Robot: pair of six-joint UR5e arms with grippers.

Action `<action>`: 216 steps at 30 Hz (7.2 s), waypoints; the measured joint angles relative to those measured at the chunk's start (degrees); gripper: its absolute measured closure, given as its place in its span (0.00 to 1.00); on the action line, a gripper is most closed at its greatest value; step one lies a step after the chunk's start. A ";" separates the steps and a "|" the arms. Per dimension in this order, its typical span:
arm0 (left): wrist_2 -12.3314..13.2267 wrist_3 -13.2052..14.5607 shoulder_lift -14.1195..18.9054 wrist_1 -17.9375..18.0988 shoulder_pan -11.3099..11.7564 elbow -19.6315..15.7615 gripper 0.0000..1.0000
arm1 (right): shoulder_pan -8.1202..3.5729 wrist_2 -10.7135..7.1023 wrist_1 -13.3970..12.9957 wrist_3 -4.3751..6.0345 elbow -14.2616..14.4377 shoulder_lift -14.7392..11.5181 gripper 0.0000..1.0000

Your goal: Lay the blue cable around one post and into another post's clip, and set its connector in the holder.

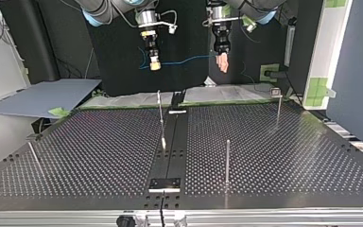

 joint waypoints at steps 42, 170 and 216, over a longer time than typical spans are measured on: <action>-8.99 -11.17 -13.60 -6.50 -8.10 2.34 0.00 | 0.94 -2.08 7.67 -1.27 -0.21 6.27 1.00; 14.97 -18.72 13.06 -72.56 21.29 58.50 0.00 | -10.70 -16.09 52.56 6.20 -54.93 -12.36 1.00; 19.81 -16.60 9.32 -62.96 21.85 49.26 0.00 | -18.78 -13.03 51.57 5.14 -44.67 -3.03 1.00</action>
